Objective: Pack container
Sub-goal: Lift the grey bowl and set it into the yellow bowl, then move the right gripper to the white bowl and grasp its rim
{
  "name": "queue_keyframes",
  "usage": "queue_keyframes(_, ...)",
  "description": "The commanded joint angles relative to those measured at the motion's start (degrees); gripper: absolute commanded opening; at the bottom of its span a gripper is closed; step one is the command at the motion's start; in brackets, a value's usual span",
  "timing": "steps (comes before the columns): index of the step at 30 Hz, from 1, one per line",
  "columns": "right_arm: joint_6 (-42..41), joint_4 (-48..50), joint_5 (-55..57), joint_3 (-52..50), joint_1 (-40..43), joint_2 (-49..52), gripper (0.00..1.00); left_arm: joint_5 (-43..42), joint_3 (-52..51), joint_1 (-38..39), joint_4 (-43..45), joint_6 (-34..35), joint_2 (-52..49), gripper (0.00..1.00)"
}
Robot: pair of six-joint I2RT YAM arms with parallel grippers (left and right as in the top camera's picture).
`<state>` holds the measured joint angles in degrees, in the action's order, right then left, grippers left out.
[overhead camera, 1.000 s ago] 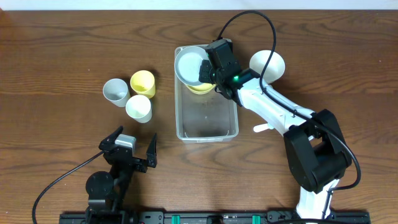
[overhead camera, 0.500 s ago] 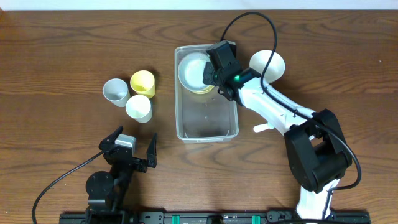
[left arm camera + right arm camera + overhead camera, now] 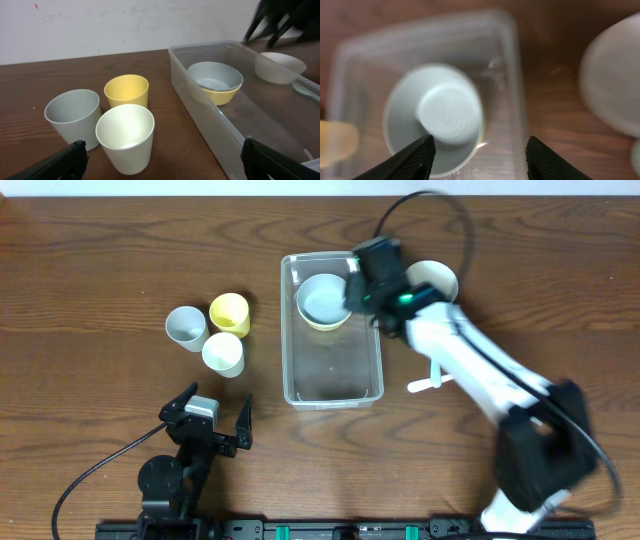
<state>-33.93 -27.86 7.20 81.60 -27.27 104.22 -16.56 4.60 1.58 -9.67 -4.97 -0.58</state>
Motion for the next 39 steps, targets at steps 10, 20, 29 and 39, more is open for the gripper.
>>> queue_keyframes(10, 5.33, -7.65, -1.46, 1.46, 19.39, -2.29, 0.49, -0.61, -1.05, -0.28, -1.38, -0.79, 0.33, 0.98)
queue_keyframes(20, 5.20, -6.23, -1.01, 1.46, 20.37, 8.26, 0.46, -0.61, -1.05, -0.28, -1.40, -0.79, 0.33, 0.98)
queue_keyframes(29, 4.22, -5.99, -0.96, 1.46, 21.64, 13.05, 0.41, -0.61, -1.05, -0.28, -1.38, -0.79, 0.33, 0.98)
queue_keyframes(39, 4.20, -5.79, -0.98, 1.42, 21.68, 15.43, 0.36, -0.61, -1.05, -0.28, -1.38, -0.79, 0.33, 0.98)
